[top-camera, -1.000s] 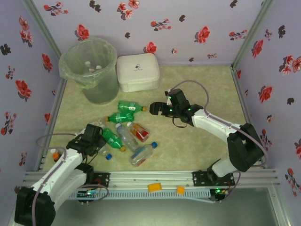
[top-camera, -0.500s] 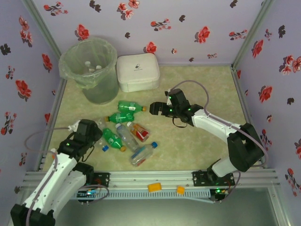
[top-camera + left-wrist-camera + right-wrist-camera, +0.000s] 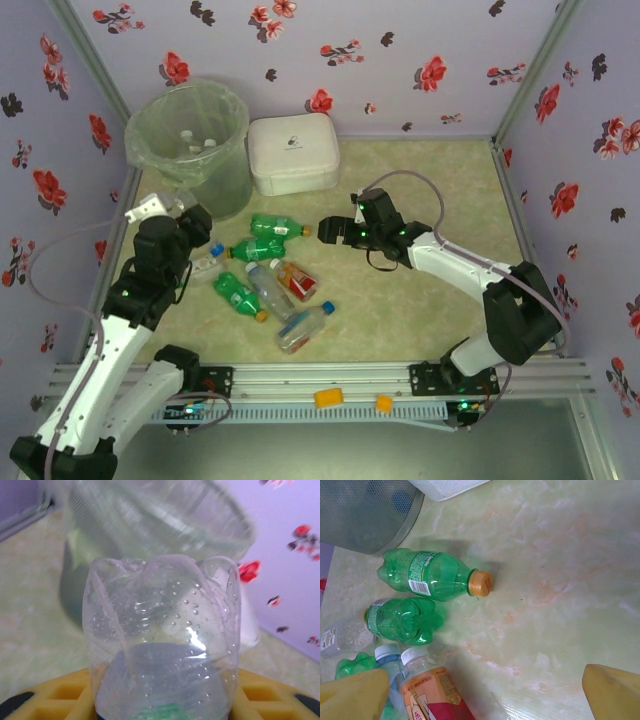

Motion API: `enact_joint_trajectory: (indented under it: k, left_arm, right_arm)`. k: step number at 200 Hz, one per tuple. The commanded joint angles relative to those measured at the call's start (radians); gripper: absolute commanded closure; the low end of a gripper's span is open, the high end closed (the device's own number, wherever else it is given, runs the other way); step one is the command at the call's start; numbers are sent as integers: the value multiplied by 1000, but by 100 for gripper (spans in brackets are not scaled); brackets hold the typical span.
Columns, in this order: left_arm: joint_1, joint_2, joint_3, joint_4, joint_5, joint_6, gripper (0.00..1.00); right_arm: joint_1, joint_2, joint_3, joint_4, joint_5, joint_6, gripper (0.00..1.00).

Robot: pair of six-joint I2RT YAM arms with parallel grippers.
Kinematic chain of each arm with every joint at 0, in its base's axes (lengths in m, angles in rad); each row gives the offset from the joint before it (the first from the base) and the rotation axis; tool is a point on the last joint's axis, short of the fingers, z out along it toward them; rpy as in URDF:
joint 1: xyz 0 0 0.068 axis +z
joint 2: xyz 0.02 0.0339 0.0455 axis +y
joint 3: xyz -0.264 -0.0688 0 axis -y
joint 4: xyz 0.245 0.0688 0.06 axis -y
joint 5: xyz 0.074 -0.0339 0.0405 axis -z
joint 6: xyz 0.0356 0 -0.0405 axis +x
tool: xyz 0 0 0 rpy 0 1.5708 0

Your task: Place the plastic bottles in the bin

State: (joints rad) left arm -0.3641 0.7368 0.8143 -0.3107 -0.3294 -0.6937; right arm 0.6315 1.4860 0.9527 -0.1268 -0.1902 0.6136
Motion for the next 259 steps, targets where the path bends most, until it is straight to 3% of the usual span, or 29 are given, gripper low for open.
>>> enact_joint_trajectory:
  k: [1, 21, 75, 146, 205, 234, 259]
  left_arm:
    - [-7, 70, 49, 295, 6, 95, 70]
    - [-6, 158, 131, 380, 25, 164, 71]
    - [40, 428, 435, 406, 50, 405, 70]
    - [211, 721, 704, 291, 111, 401, 71]
    - [235, 921, 890, 101, 183, 374, 66]
    - [238, 939, 885, 70, 199, 339, 57]
    - [240, 923, 859, 74, 202, 315, 34]
  right_arm:
    - [8, -10, -9, 35, -28, 29, 0]
    - [8, -15, -16, 29, -32, 27, 0]
    - [8, -39, -41, 27, -40, 31, 0]
    - [9, -78, -77, 4, -43, 27, 0]
    - [12, -99, -94, -17, -35, 35, 1]
    - [17, -109, -102, -19, -33, 24, 0]
    - [26, -100, -89, -37, -33, -2, 1]
